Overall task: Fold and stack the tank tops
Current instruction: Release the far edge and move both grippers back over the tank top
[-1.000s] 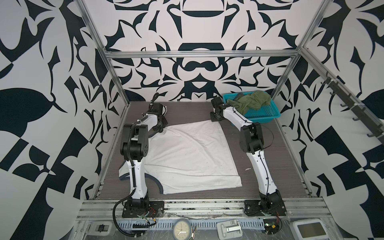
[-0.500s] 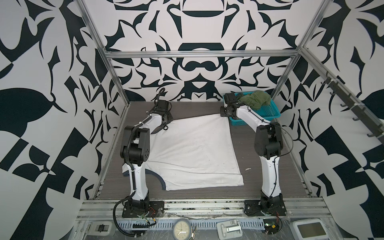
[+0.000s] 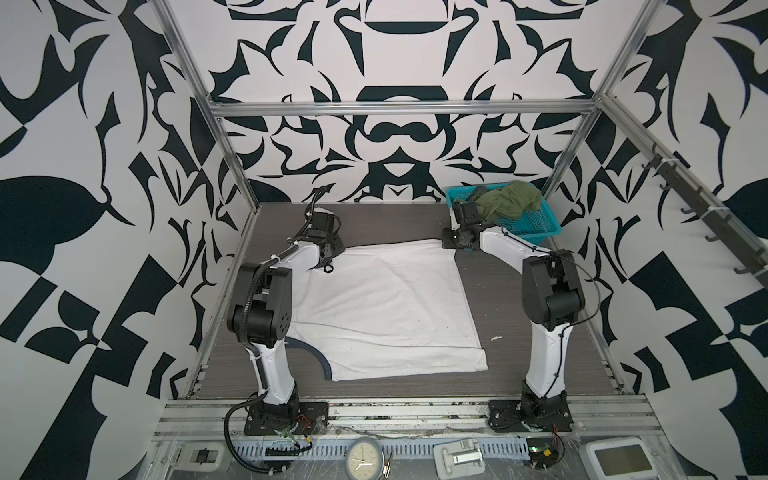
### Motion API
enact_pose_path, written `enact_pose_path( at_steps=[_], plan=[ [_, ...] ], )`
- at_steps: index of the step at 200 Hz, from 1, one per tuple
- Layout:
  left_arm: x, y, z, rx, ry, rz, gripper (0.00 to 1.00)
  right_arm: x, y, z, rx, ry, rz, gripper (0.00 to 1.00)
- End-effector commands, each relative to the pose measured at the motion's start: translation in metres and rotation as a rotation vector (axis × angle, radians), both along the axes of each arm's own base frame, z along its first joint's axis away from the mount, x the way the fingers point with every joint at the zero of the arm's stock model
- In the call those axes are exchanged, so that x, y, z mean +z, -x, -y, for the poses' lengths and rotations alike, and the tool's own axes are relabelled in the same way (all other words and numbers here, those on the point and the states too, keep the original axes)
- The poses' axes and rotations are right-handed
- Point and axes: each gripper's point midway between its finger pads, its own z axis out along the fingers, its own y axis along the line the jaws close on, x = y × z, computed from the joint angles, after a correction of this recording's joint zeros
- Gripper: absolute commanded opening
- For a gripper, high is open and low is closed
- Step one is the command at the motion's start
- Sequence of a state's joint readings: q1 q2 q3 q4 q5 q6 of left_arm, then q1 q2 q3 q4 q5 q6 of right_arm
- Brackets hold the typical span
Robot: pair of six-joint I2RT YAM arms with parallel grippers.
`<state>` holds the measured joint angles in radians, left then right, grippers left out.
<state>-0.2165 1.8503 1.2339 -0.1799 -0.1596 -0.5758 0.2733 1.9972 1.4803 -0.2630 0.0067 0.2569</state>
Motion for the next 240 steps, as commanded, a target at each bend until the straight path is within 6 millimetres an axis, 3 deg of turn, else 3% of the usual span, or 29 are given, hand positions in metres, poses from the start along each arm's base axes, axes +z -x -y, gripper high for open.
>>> enact_pose_path(
  at_steps=[1, 70, 135, 154, 167, 175, 189, 201, 214, 236, 240],
  plan=[
    [0.019, 0.006, 0.003, -0.01, 0.024, 0.08, 0.06, 0.047, -0.005, 0.002, -0.006, -0.068, 0.169, 0.0],
    [0.013, 0.054, 0.015, -0.052, 0.047, 0.102, 0.08, 0.037, 0.039, 0.014, -0.039, -0.142, 0.217, 0.0],
    [-0.009, 0.108, 0.014, -0.019, 0.116, 0.066, 0.12, 0.006, 0.096, 0.031, -0.113, -0.192, 0.182, 0.01],
    [-0.023, 0.128, 0.021, -0.028, 0.149, 0.027, 0.2, -0.005, 0.111, 0.035, -0.13, -0.196, 0.153, 0.07],
    [-0.033, 0.142, 0.024, -0.036, 0.159, -0.003, 0.29, -0.009, 0.12, 0.041, -0.155, -0.191, 0.141, 0.28],
    [-0.036, 0.149, 0.022, -0.024, 0.164, -0.017, 0.4, -0.008, 0.124, 0.043, -0.16, -0.181, 0.134, 0.4],
    [-0.031, 0.158, 0.014, 0.001, 0.155, -0.015, 0.55, 0.0, 0.129, 0.049, -0.176, -0.164, 0.136, 0.52],
    [-0.022, 0.163, 0.007, 0.028, 0.135, -0.015, 0.62, 0.009, 0.13, 0.054, -0.195, -0.139, 0.132, 0.56],
    [0.003, 0.158, 0.003, 0.037, 0.119, 0.033, 0.65, 0.021, 0.128, 0.057, -0.205, -0.121, 0.13, 0.56],
    [0.022, 0.146, 0.011, 0.005, 0.115, 0.019, 0.65, 0.032, 0.119, 0.036, -0.135, -0.185, 0.113, 0.51],
    [0.015, 0.143, 0.013, 0.001, 0.107, -0.016, 0.65, 0.03, 0.118, 0.03, -0.121, -0.191, 0.091, 0.49]
  ],
)
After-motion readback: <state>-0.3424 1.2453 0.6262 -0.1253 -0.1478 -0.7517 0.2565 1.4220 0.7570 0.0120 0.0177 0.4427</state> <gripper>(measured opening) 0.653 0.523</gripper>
